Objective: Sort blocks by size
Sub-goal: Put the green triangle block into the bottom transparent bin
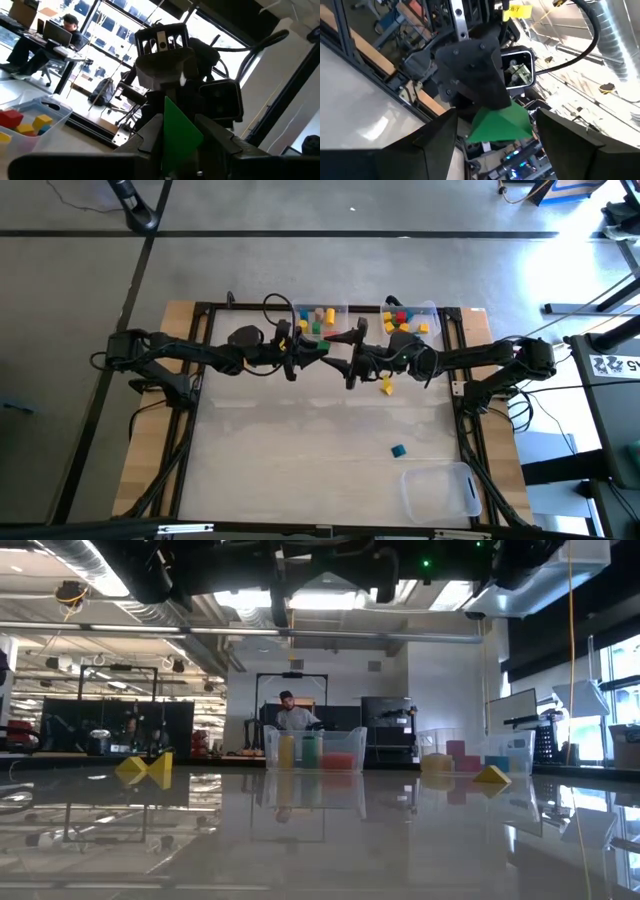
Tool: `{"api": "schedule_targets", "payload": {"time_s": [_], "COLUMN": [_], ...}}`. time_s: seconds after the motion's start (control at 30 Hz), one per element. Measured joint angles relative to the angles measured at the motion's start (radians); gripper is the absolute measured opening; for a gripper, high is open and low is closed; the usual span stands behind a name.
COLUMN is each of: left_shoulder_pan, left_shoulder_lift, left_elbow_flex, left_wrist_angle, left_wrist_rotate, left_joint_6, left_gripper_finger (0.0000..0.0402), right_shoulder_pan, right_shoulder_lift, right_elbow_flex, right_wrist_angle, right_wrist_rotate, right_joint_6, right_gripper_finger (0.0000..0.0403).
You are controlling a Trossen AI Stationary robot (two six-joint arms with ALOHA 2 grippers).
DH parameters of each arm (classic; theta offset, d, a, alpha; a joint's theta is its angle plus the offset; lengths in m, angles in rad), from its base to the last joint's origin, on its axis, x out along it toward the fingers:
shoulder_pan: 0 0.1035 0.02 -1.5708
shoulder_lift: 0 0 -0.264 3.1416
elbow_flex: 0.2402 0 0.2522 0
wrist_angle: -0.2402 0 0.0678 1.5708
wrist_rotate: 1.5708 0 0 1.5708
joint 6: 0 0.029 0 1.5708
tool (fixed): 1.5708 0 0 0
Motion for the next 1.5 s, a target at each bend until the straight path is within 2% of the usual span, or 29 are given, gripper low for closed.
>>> {"api": "schedule_targets", "payload": {"time_s": [0.23,0.43,0.67,1.1,1.23,1.5], "left_shoulder_pan": [0.0,-0.004,-0.004,-0.004,-0.004,-0.004], "left_shoulder_lift": [0.0,0.0,0.0,0.0,0.0,-0.001], "left_elbow_flex": [0.0,0.0,0.0,0.0,0.0,0.0], "left_wrist_angle": [0.0,0.0,-0.002,-0.002,-0.006,-0.006], "left_wrist_rotate": [0.0,0.0,-0.001,-0.001,0.001,0.001], "left_joint_6": [0.003,0.041,0.086,0.092,0.092,0.085], "left_gripper_finger": [0.0088,0.0088,0.0088,0.0088,0.0088,0.0099], "right_shoulder_pan": [0.0,-0.001,-0.001,0.0,-0.001,-0.002], "right_shoulder_lift": [0.0,0.0,-0.002,-0.002,-0.002,-0.002], "right_elbow_flex": [0.0,0.002,0.043,0.049,0.049,0.049], "right_wrist_angle": [0.005,0.007,-0.052,-0.121,-0.121,-0.119], "right_wrist_rotate": [-0.016,-0.023,-0.083,-0.08,-0.085,-0.056], "right_joint_6": [0.068,0.314,0.474,0.522,0.512,0.476], "right_gripper_finger": [0.0269,0.0269,0.0269,0.0267,0.0237,0.0124]}}
